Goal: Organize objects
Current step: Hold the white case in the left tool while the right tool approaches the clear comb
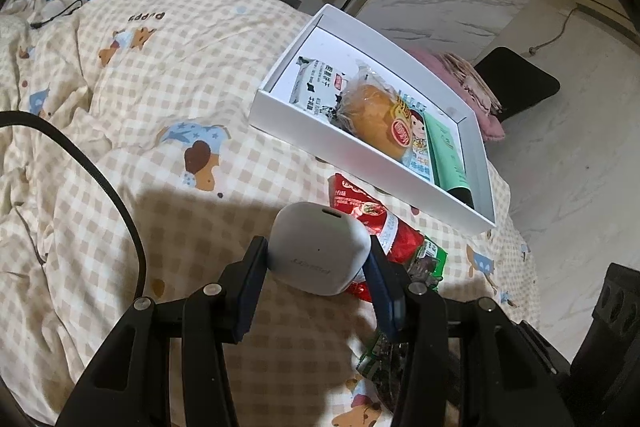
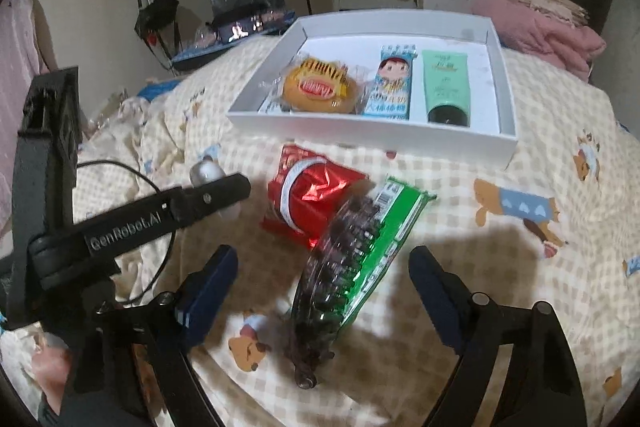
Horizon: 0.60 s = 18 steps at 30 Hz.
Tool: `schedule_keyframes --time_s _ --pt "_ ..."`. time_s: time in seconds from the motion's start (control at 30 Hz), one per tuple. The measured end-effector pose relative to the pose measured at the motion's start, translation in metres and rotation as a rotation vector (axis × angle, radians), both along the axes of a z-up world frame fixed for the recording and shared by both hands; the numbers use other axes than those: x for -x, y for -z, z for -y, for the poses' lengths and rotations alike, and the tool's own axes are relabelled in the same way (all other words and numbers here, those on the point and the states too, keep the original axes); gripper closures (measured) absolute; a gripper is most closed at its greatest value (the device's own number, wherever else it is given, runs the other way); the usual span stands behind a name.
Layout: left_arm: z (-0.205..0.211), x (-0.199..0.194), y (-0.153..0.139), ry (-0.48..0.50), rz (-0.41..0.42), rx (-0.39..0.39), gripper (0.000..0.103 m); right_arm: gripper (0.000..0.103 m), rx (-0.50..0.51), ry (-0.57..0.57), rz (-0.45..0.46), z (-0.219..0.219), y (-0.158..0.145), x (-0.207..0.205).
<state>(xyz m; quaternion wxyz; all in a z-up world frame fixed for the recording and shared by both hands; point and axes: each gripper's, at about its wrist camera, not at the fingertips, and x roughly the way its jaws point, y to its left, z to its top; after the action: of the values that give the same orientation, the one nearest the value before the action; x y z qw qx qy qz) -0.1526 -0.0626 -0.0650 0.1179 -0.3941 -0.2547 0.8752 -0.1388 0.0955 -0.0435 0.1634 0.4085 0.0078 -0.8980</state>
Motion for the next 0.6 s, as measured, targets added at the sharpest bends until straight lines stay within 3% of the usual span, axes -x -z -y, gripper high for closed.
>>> schedule_keyframes --time_s 0.13,0.3,0.43,0.5,0.53,0.6 --pt "-0.004 0.000 -0.001 0.020 0.000 0.017 0.052 0.014 -0.059 -0.040 0.019 0.012 0.004 -0.002" --pt "-0.022 -0.007 -0.011 0.052 -0.053 0.133 0.052 0.015 -0.150 -0.077 0.095 0.024 0.022 0.002" --pt "-0.022 -0.006 -0.011 0.058 -0.052 0.135 0.052 0.051 -0.172 -0.040 0.119 0.018 0.027 0.006" --pt "-0.018 -0.005 -0.010 0.051 -0.045 0.121 0.052 0.060 -0.170 -0.025 0.125 0.013 0.028 0.007" --pt "-0.017 -0.005 -0.009 0.048 -0.043 0.115 0.052 0.069 -0.158 -0.019 0.122 0.010 0.026 0.007" --pt "-0.014 -0.004 -0.008 0.044 -0.038 0.105 0.052 0.069 -0.158 -0.030 0.105 0.007 0.021 0.006"
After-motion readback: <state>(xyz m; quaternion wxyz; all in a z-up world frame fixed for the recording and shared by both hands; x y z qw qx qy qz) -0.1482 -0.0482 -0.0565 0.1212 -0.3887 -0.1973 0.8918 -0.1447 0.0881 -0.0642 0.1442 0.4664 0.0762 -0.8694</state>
